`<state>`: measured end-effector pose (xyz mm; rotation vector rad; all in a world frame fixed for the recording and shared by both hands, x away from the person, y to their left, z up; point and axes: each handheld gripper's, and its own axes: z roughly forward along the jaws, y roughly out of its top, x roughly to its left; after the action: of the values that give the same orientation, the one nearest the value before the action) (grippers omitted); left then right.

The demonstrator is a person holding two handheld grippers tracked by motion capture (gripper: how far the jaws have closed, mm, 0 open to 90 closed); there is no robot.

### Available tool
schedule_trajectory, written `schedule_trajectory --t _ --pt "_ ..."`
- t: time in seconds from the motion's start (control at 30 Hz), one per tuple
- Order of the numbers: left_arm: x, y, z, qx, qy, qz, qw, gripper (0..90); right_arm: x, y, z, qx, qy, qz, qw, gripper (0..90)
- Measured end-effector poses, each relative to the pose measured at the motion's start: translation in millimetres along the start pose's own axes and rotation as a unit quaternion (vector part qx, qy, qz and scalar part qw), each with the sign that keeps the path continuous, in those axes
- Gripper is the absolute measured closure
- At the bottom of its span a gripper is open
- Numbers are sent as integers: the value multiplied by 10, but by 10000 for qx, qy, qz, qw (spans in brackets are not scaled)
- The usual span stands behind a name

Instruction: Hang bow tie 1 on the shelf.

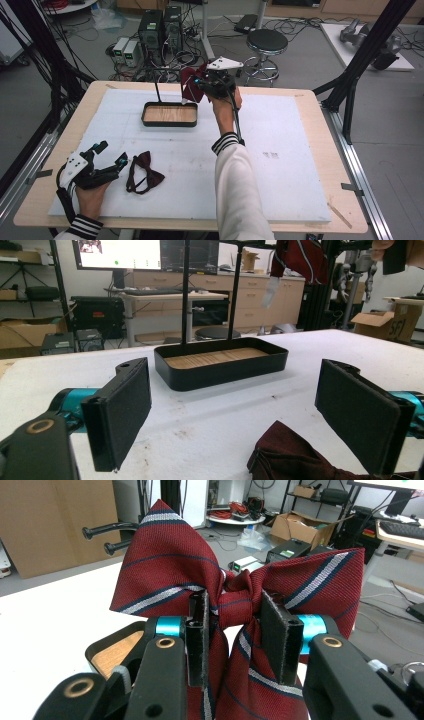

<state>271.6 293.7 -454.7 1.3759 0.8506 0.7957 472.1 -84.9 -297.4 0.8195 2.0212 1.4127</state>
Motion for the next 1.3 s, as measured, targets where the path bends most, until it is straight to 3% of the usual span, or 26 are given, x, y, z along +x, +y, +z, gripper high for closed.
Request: schedule_trajectory --t 0.47,0.87,1.13,1.3 --pt "1 0 2 8 -5 -7 10000 152 -130 -83 39 46 -223 243 9994 666" --pt "-3 0 5 1 -6 -24 10000 152 -237 -121 0 176 -430 306 9985 664" --pt "-2 0 2 13 -8 -3 10000 152 -247 -133 10 289 -454 229 9983 655" --pt "-2 0 3 16 -9 -1 10000 152 -255 -151 24 389 -417 219 9981 601"
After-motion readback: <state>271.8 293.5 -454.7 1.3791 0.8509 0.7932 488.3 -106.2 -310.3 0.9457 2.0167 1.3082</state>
